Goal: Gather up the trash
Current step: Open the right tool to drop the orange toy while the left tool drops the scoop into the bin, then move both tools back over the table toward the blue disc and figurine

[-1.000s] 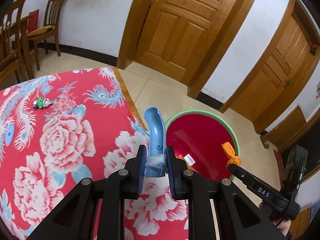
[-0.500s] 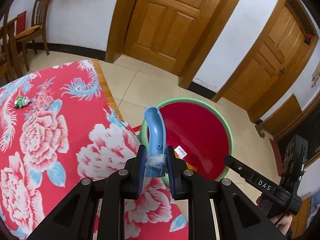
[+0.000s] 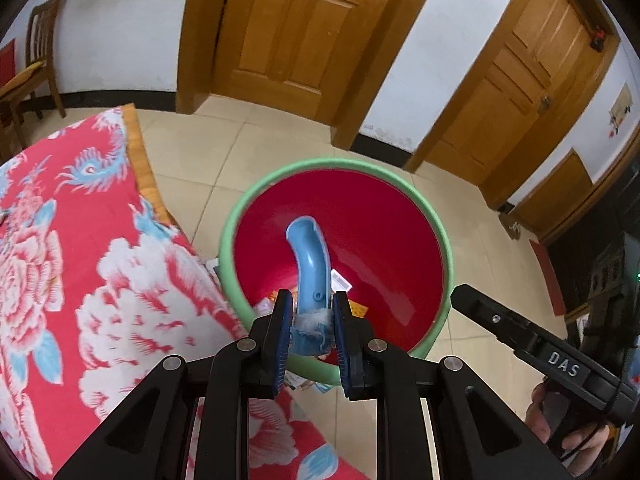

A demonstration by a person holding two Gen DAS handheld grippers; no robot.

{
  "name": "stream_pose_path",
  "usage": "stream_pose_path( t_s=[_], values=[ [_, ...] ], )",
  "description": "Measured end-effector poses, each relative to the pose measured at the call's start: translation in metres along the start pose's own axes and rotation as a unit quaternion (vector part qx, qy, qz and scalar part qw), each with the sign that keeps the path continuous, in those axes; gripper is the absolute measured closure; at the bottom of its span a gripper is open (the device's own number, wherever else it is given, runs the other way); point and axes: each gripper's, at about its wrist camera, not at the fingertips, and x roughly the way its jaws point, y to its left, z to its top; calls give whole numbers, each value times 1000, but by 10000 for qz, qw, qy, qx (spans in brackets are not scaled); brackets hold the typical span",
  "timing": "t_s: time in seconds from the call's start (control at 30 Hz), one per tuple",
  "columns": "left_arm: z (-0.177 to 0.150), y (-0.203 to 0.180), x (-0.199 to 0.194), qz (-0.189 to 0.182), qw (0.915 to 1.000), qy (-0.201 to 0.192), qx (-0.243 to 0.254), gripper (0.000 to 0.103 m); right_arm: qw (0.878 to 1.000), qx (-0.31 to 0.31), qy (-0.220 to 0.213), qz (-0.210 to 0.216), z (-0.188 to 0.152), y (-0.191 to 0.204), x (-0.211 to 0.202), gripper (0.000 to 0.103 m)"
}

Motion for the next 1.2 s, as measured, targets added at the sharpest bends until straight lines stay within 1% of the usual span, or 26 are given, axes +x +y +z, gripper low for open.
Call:
stream_pose_path(
  t_s=[0.17,0.23,0.4,0.5,0.57,0.67,0.87,0.97,1.03,1.2],
  values=[
    [0,-7,9,10,9999,74,105,81,10000,53,-8,1,0,-2,-1,52],
    [0,-7,10,11,9999,85,71,75,10000,47,-12,12,0,-2,-1,52],
    [0,-5,6,67,10000,25,-4,73,10000,23,-31,38,0,0,-4,52],
    [-1,1,0,117,9999,-12,-72,70,10000,8,-63,37,-2,2,-6,52],
    [-3,8,-6,153,9998,-45,-112,68,10000,-16,-79,33,-2,4,-6,52],
    [-6,16,-14,210,9995,-101,-191,68,9999,-54,-88,61,-4,9,-7,52],
    [-12,38,-39,436,9980,-280,-370,68,9996,-219,-64,186,-7,27,-7,52],
    [-13,53,-53,550,9965,-402,-494,68,9991,-348,-31,247,-9,41,-5,51],
    [-14,67,-64,660,9949,-484,-586,68,9986,-426,-18,304,-11,51,-4,49],
    [-15,100,-90,931,9904,-663,-779,68,9966,-694,24,439,-15,80,-1,49]
  ],
)
